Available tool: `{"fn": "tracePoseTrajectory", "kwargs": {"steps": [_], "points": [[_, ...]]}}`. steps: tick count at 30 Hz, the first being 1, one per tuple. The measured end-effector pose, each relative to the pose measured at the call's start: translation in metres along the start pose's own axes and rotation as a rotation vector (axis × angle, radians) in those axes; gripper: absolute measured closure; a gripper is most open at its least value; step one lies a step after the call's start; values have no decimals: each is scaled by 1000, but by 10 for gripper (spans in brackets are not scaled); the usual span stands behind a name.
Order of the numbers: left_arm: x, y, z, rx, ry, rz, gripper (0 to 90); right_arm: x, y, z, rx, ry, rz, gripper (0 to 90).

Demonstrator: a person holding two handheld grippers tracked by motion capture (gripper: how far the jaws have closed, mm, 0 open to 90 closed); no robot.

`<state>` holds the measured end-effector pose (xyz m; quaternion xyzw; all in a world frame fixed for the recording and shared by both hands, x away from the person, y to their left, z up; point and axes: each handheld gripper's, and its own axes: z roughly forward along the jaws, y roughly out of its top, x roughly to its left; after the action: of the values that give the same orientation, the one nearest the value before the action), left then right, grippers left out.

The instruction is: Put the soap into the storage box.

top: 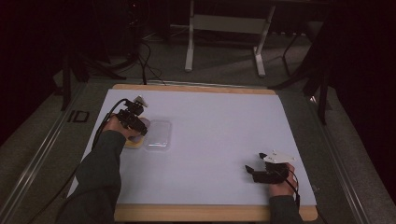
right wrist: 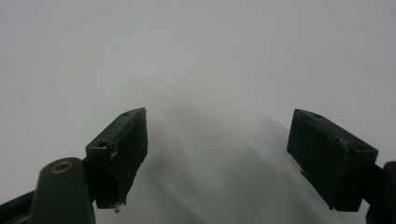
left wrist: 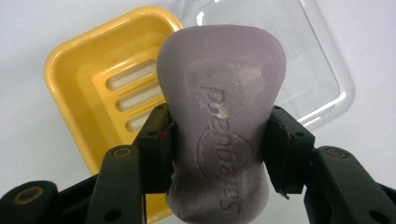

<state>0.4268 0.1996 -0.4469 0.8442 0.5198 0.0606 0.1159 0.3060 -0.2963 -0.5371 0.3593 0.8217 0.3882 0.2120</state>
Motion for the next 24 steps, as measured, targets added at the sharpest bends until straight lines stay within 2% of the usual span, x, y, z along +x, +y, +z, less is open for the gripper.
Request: {"fn": "tracePoseTrajectory", "kwargs": {"steps": [11, 24], "points": [[10, 1, 3, -5, 23, -52, 500, 0, 0, 0, -1, -1, -3, 200], [17, 4, 6, -9, 26, -110, 500, 1, 0, 0, -1, -2, -5, 200]]}}
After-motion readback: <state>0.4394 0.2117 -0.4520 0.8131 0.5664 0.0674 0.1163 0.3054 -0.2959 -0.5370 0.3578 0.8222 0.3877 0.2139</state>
